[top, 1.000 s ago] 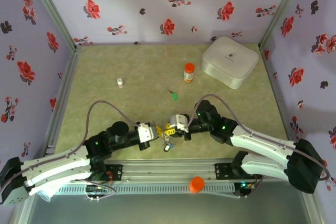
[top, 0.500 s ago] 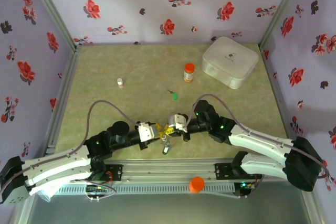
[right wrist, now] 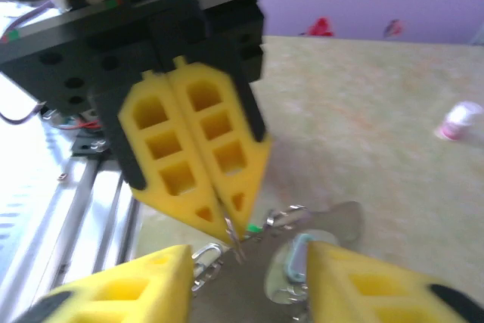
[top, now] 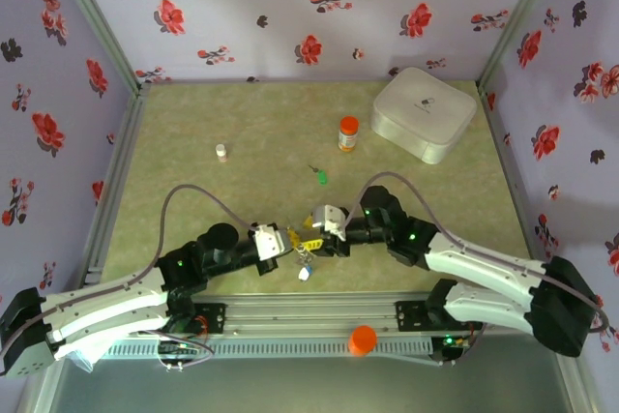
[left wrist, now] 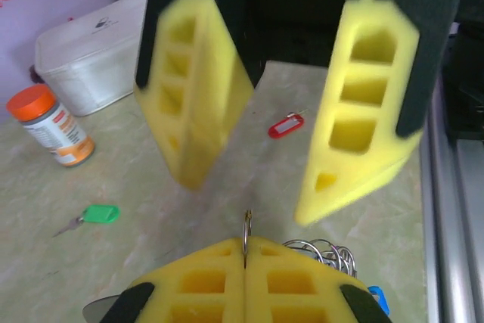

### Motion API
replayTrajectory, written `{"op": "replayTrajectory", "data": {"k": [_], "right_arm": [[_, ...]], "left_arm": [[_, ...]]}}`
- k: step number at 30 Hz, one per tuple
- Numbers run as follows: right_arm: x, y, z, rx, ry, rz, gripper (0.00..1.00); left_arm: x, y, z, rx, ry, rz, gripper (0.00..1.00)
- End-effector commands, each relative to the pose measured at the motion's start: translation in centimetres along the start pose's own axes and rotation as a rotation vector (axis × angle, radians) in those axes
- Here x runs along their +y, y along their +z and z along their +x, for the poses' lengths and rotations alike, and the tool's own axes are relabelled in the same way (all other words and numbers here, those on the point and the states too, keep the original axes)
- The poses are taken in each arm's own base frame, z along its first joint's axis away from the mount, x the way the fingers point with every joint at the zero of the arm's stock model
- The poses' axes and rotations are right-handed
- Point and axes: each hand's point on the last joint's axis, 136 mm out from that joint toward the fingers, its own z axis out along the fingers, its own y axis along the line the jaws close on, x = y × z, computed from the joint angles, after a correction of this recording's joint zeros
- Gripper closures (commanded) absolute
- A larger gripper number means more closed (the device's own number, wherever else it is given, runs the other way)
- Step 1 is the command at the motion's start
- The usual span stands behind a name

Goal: Put the keys on the keyring

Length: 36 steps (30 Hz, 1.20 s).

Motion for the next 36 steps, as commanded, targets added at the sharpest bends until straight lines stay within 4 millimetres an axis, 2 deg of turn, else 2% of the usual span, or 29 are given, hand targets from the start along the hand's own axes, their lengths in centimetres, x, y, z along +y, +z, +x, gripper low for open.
{"op": "replayTrajectory", "data": {"k": [1,5,7,11,14,17,20,25,31,36], "right_arm": [[-5.0,-2.6,-0.7,-0.046,0.266,0.309,0.46],[-8.3,-6.5,3.1,0.041,0.562,0.635,0.47],[-9.0,-8.6,5.6,0.100,0.724,0.785,0.49],[-8.3,-13.1,11.6,0.277,0.962,1.058,0.52],[-7.2,-15.5,15.2,0.415,1.090,1.161,0.51],[-7.1,-16.2,17.2,0.468,1.177,1.196,0.49],[-7.3,-16.0,18.4,0.495,1.241,1.189,0.42],[-7.9,-15.8,20.3,0.547,1.333,1.165,0.41],[-7.4,-14.9,21.8,0.634,1.362,1.117,0.49],[-7.1,-14.9,22.6,0.682,1.362,1.118,0.54]], "left_arm": [[2.3,-0.1,-1.4,-0.028,0.001,-0.111,1.00],[3.2,0.3,-1.7,-0.021,-0.030,-0.161,1.00],[3.5,0.5,-1.9,-0.016,-0.054,-0.172,1.00],[4.3,0.8,-2.0,0.005,-0.106,-0.207,1.00],[4.4,1.0,-1.9,0.015,-0.115,-0.215,1.00],[4.5,1.1,-2.0,0.018,-0.112,-0.217,1.00],[4.6,1.2,-2.1,0.021,-0.114,-0.218,1.00],[4.5,1.4,-1.9,0.027,-0.120,-0.215,1.00],[4.4,1.7,-2.0,0.025,-0.115,-0.210,1.00],[4.3,2.0,-1.9,0.031,-0.105,-0.202,1.00]]}}
